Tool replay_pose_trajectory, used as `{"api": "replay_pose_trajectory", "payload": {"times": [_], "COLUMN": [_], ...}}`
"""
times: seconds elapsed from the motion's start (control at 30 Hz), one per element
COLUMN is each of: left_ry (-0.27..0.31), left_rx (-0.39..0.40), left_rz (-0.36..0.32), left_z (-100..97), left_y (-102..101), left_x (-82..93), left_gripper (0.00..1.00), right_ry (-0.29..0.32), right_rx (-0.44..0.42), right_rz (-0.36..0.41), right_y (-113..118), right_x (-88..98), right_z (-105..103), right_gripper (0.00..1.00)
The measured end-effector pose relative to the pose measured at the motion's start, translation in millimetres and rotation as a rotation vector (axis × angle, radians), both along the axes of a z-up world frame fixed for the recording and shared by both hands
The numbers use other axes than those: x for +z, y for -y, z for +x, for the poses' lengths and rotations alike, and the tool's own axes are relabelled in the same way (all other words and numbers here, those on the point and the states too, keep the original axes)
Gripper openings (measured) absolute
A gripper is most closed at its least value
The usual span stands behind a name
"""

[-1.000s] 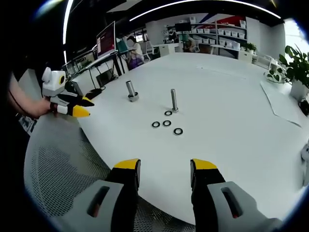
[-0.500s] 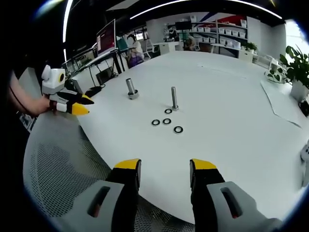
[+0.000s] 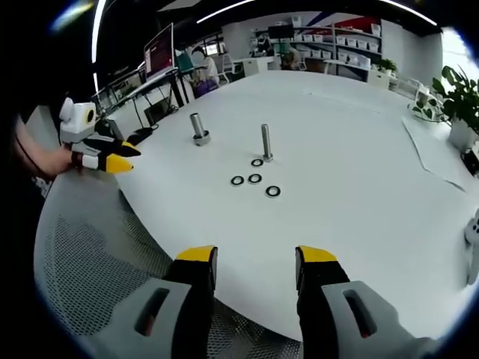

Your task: Place the washer onto the threaded stud by aligning its center hole with the stud, sliding it down to the base, and recovering from edge contact or off-axis alignment until the washer reaches the visible bottom stop.

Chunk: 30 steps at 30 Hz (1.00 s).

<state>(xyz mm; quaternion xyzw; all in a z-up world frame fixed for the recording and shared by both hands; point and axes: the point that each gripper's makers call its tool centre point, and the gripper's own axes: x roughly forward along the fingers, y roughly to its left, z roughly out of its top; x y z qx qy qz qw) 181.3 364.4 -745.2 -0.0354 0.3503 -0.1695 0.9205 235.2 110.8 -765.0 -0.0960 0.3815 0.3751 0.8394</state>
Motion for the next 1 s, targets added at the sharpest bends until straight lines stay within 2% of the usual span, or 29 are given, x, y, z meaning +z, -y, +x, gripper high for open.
{"api": "replay_pose_trajectory", "payload": {"times": [0.4,0.6,1.0], "left_ry": [0.011,0.02,0.015], "left_rx": [-0.019,-0.03,-0.019], "left_rz": [-0.014,-0.021,-0.029], "left_z": [0.0,0.2,0.4], "left_y": [4.2,6.6,4.7], "left_x": [2.2,4.0,3.2], "left_gripper": [0.39,0.39,0.39], "right_ry": [0.005,0.01,0.004], "right_rx": [-0.01,-0.046,-0.039], "right_rz": [-0.032,-0.046,-0.089], "right_y": [4.3,10.2,11.7], "right_x": [-1.8,-2.8,-4.9], "right_z": [1.5,5.9,3.8], "right_gripper": [0.45,0.46,0.46]}}
